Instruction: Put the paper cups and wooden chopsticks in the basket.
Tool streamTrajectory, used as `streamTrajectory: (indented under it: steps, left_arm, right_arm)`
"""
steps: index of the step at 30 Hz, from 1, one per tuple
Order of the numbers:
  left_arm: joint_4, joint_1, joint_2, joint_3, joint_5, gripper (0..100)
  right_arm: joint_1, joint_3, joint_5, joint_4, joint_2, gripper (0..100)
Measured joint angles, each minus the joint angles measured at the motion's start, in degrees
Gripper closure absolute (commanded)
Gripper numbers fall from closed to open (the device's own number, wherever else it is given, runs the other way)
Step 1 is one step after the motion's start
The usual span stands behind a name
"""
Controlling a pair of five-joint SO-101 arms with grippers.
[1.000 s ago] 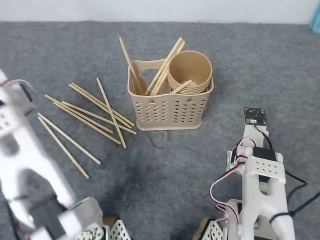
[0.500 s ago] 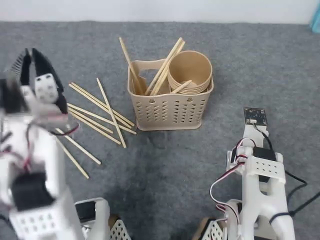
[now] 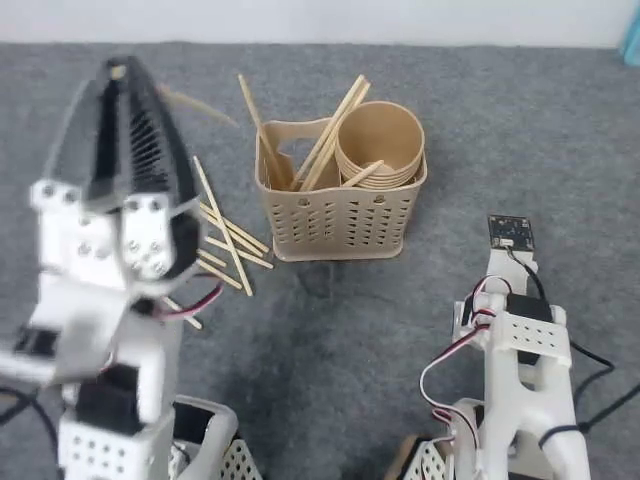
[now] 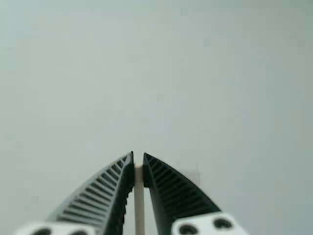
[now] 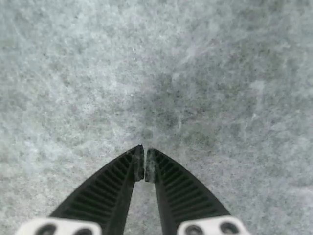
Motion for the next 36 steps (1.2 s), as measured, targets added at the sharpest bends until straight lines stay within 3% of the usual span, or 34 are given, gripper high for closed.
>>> streamTrajectory:
  steps: [12, 17, 26, 28, 30, 33, 36]
  left_arm:
    - [-2.1, 0.5, 12.5, 2.8, 7.7, 99]
    - [-9.0, 0.6, 15.5, 11.9, 8.1, 99]
    - [-9.7, 4.0, 15.1, 25.4, 8.1, 98]
    - [-10.3, 4.1, 15.0, 26.3, 8.0, 94]
    - [-9.8, 4.1, 14.9, 26.4, 8.0, 83]
    - [-2.8, 4.3, 16.0, 26.3, 8.2, 66]
    - [8.3, 4.0, 15.8, 20.4, 8.2, 62]
  right_arm:
    - [-0.1, 0.0, 0.0, 0.0, 0.0, 96.8]
    - [-0.1, 0.0, 0.0, 0.0, 0.0, 96.8]
    - [-0.1, 0.0, 0.0, 0.0, 0.0, 96.8]
    - [-0.1, 0.0, 0.0, 0.0, 0.0, 96.8]
    - [-0.1, 0.0, 0.0, 0.0, 0.0, 96.8]
    - [-0.1, 0.0, 0.0, 0.0, 0.0, 96.8]
    - [-0.1, 0.0, 0.0, 0.0, 0.0, 96.8]
